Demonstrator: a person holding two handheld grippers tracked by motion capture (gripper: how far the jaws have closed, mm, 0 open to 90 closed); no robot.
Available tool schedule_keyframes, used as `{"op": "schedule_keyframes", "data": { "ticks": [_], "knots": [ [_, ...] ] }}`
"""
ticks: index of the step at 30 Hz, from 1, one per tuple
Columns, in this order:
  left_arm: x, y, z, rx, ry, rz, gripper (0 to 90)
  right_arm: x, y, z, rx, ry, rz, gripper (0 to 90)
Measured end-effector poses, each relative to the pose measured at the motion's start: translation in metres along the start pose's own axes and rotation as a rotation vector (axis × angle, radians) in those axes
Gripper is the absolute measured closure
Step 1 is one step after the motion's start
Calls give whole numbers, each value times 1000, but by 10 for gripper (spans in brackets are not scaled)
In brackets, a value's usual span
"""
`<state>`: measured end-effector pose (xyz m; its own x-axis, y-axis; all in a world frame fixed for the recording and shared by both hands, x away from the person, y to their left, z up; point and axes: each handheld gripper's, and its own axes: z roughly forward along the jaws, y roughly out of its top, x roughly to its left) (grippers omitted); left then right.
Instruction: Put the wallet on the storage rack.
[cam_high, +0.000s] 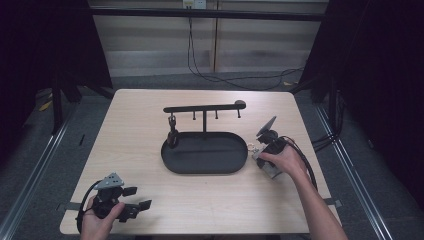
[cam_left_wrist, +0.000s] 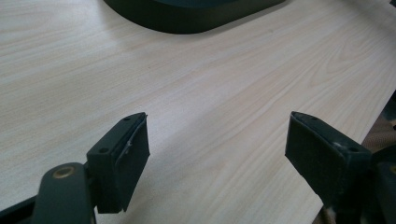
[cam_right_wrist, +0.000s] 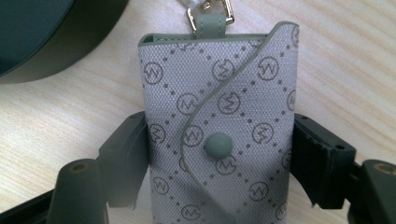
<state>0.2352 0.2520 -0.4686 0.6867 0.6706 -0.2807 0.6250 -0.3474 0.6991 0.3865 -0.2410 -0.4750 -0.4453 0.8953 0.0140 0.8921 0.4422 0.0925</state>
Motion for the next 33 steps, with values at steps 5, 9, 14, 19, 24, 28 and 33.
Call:
{"op": "schedule_keyframes", "data": {
  "ticks": [5,9,14,19,24,28,33],
  "knots": [
    [-1,0,0,0,5,5,217,-2,1,-2,0,17,22,296],
    [0,0,0,2,1,0,211,-2,2,-4,9,21,34,313],
    [-1,0,0,7,-1,1,211,-2,3,-8,3,20,38,320],
    [-1,0,1,9,-2,1,211,-4,2,-16,-24,28,57,321],
    [-1,0,1,12,-2,2,211,-8,-2,-21,-23,13,96,323],
    [0,0,2,14,0,7,211,-10,-5,-27,-23,12,109,324],
    [-1,0,1,9,-1,3,211,-10,-3,-39,-35,11,109,325]
  ]
}}
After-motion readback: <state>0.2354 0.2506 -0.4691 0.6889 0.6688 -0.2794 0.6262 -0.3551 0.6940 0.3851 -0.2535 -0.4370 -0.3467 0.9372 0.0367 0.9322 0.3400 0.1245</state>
